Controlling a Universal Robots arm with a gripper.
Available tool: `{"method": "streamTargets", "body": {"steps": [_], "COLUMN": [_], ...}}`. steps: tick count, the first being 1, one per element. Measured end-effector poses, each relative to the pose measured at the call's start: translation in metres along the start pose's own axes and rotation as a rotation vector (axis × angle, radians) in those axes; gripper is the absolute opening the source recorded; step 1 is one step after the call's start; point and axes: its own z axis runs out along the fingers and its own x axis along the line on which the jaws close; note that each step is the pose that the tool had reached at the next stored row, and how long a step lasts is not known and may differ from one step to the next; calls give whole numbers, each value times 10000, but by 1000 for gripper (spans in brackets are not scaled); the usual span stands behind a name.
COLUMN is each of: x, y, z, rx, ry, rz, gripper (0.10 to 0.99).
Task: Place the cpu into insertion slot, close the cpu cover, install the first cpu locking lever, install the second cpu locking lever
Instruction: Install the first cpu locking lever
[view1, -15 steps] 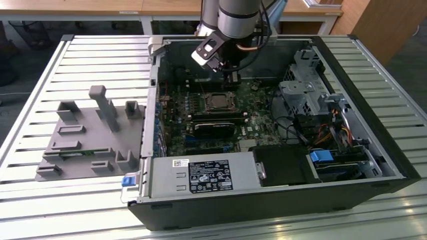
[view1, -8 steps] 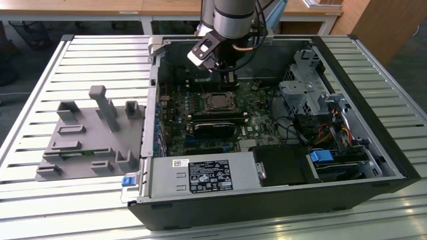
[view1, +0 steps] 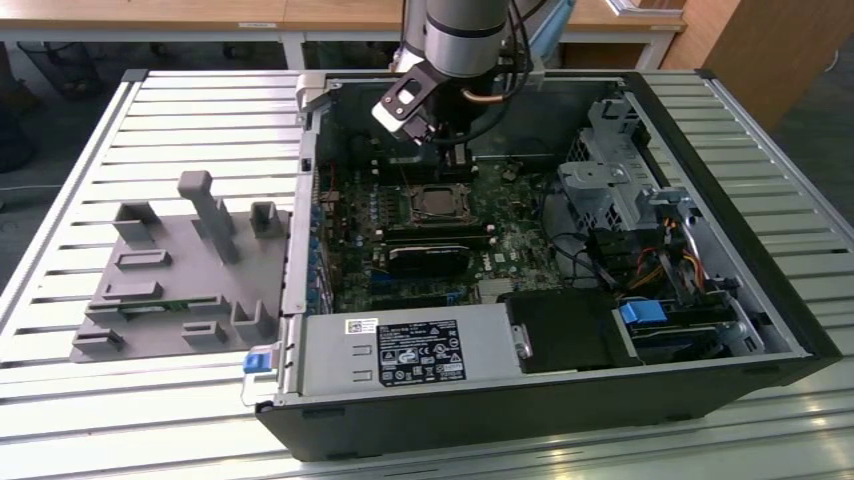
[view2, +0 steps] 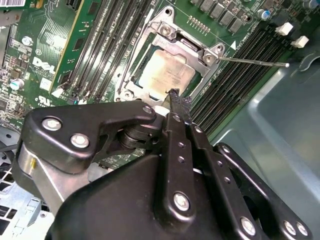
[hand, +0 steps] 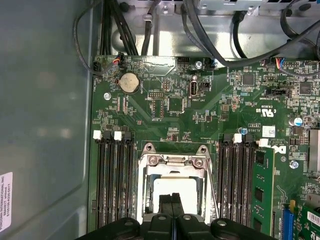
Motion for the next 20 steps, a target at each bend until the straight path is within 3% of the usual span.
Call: {"method": "streamTargets", "body": {"steps": [9, 20], "x": [2, 16], "y": [0, 3], "z": [-39, -317], "rx": [0, -7], "ry": [0, 0], "rz": [1, 1], "gripper": [118, 118]}}
